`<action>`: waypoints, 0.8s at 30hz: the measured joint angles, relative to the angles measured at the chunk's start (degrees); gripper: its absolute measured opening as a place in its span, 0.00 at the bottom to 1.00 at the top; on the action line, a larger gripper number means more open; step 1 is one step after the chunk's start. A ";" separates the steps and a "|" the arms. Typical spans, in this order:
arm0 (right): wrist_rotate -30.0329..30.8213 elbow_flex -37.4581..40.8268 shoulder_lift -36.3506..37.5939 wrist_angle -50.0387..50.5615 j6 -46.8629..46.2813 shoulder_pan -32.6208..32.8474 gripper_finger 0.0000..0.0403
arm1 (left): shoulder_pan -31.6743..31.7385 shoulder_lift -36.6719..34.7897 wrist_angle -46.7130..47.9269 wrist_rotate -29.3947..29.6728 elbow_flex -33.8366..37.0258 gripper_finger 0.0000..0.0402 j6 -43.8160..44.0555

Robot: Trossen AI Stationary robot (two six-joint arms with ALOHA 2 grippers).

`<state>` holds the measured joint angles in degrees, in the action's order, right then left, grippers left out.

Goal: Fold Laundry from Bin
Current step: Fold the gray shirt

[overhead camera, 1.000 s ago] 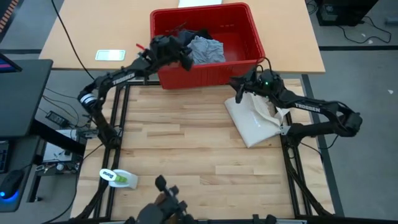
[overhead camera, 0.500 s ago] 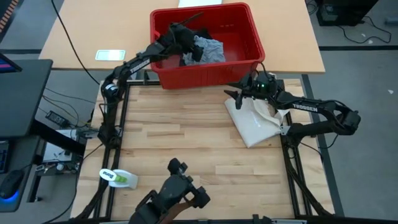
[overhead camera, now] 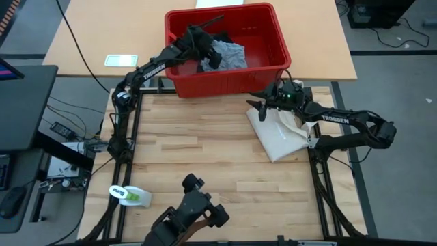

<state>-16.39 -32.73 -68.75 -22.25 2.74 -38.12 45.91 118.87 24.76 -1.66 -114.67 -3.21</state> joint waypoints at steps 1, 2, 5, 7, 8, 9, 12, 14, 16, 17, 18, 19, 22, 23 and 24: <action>0.70 0.00 0.00 -0.06 0.00 0.21 0.52 | -0.10 0.43 -0.05 0.05 -0.02 0.82 0.00; 1.54 0.00 0.02 -0.31 0.04 0.47 0.52 | -0.12 0.94 0.26 -0.02 -0.02 0.82 0.02; 3.58 0.00 0.04 -1.02 0.36 1.17 0.52 | -0.41 2.69 0.10 -0.57 -0.03 0.78 -1.52; 3.76 -0.02 0.04 -1.10 0.55 1.43 0.52 | -0.94 2.80 -0.51 0.00 -0.13 0.72 -4.64; 3.78 -0.02 0.04 -1.10 0.54 1.41 0.52 | -1.21 2.80 -0.95 0.10 -0.13 0.67 -6.30; 3.79 -0.01 0.04 -1.10 0.52 1.41 0.52 | -1.49 2.78 -1.47 0.05 -0.13 0.62 -7.76; 3.89 -0.02 0.04 -1.06 0.48 1.41 0.52 | -2.05 2.03 -2.99 0.17 0.07 0.43 -11.85; 3.89 -0.02 0.04 -1.08 0.46 1.41 0.52 | -2.11 1.61 -4.69 0.47 0.13 0.28 -13.36; 3.89 -0.02 0.04 -1.25 0.46 1.41 0.52 | -2.05 1.51 -6.04 0.29 0.01 0.12 -14.36; 3.89 -0.02 0.04 -1.32 0.46 1.41 0.52 | -1.97 1.47 -5.82 0.25 -0.13 0.06 -14.42; 3.89 -0.02 0.04 -1.38 0.33 1.41 0.52 | -1.62 1.47 -5.93 0.12 -0.15 0.04 -14.46; 3.89 -0.02 0.04 -1.54 0.24 1.41 0.52 | -1.41 1.47 -5.91 -0.11 -0.15 0.04 -14.57; 3.89 -0.02 0.04 -1.58 0.24 1.41 0.52 | -1.29 1.42 -5.80 0.33 -0.15 0.05 -15.06; 3.89 -0.02 0.04 -1.58 0.26 1.41 0.52 | -0.92 1.06 -5.77 0.39 -0.13 0.05 -15.05; 3.88 -0.02 0.04 -1.62 0.28 1.41 0.52 | -0.72 0.77 -5.81 0.50 -0.13 0.04 -15.02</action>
<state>-12.50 -32.75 -68.71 -23.87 3.03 -36.71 45.20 119.64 18.95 -1.16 -114.80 -18.22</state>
